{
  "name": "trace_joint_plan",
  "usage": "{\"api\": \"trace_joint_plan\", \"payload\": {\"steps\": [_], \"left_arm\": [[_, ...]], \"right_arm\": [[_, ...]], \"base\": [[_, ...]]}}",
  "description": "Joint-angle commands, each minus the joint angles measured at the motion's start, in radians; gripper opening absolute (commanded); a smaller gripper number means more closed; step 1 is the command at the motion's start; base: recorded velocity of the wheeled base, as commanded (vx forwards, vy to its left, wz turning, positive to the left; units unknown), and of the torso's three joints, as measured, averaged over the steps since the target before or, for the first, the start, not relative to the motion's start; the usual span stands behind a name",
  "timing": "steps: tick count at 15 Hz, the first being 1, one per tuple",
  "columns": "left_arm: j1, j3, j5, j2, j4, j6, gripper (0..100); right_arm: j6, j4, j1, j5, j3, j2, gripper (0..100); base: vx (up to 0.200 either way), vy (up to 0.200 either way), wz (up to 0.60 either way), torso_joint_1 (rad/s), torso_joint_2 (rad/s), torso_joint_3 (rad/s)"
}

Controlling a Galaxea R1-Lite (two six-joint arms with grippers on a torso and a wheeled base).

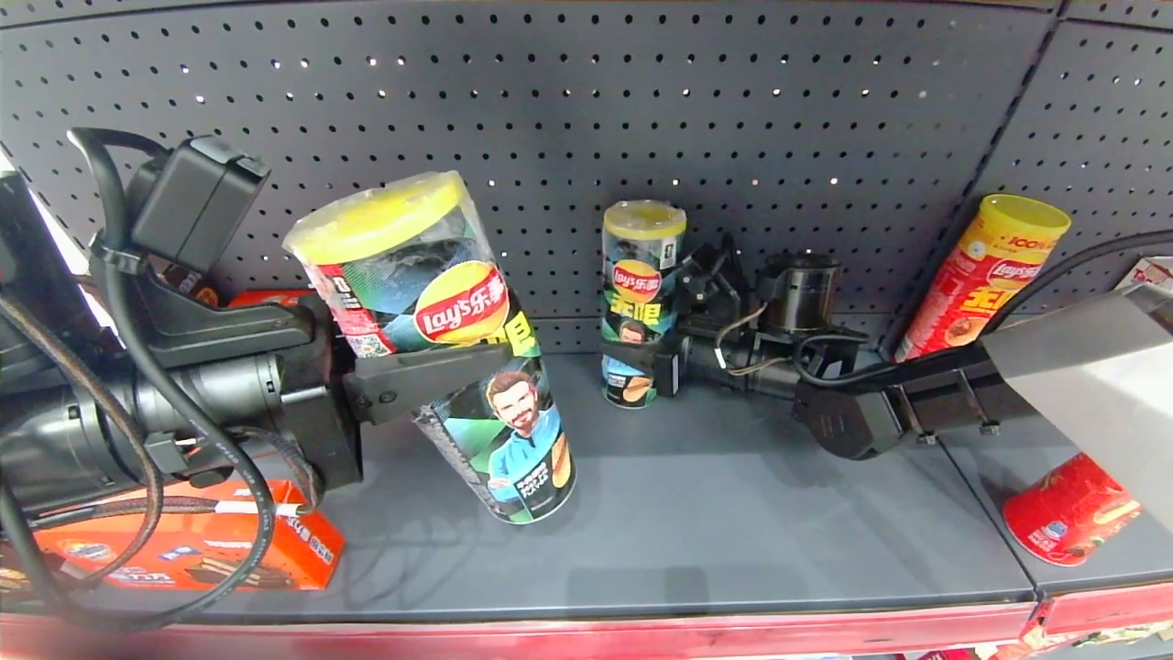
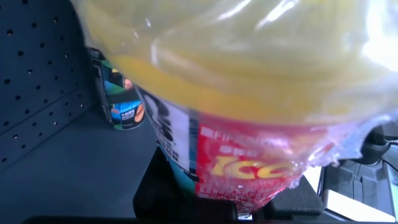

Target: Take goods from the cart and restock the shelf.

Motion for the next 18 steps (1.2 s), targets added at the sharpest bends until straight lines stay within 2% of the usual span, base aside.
{"api": "trace_joint_plan", "payload": {"steps": [1, 6, 10, 11, 12, 14, 18], "left_arm": [[0.0, 0.0, 0.0, 0.007, -0.001, -0.001, 0], [0.001, 0.01, 0.0, 0.001, -0.001, 0.001, 0], [0.003, 0.009, 0.0, 0.0, -0.001, -0.001, 0], [0.003, 0.009, 0.0, 0.0, -0.001, 0.001, 0], [0.001, 0.009, 0.0, 0.0, 0.0, -0.001, 0], [0.001, 0.01, 0.001, 0.0, 0.002, 0.001, 0], [0.001, 0.01, 0.001, 0.0, 0.002, -0.001, 0]], "right_arm": [[0.004, 0.0, 0.006, -0.005, 0.001, -0.001, 0], [0.0, -0.005, 0.006, 0.03, 0.114, -0.133, 0], [-0.046, -0.069, 0.005, 0.11, 0.307, -0.291, 0], [-0.066, -0.109, 0.003, 0.141, 0.376, -0.323, 0], [-0.075, -0.16, 0.011, 0.173, 0.51, -0.39, 0], [-0.098, -0.198, 0.046, 0.173, 0.645, -0.455, 0], [-0.189, -0.243, 0.054, 0.188, 0.791, -0.456, 0]], "base": [[0.0, 0.0, 0.0, 0.0, 0.0, 0.0], [0.0, 0.0, 0.0, 0.0, 0.0, 0.0], [0.0, 0.0, 0.0, 0.0, 0.0, 0.0], [0.0, 0.0, 0.0, 0.0, 0.0, 0.0], [0.0, 0.0, 0.0, 0.0, 0.0, 0.0], [0.0, 0.0, 0.0, 0.0, 0.0, 0.0], [0.0, 0.0, 0.0, 0.0, 0.0, 0.0]]}}
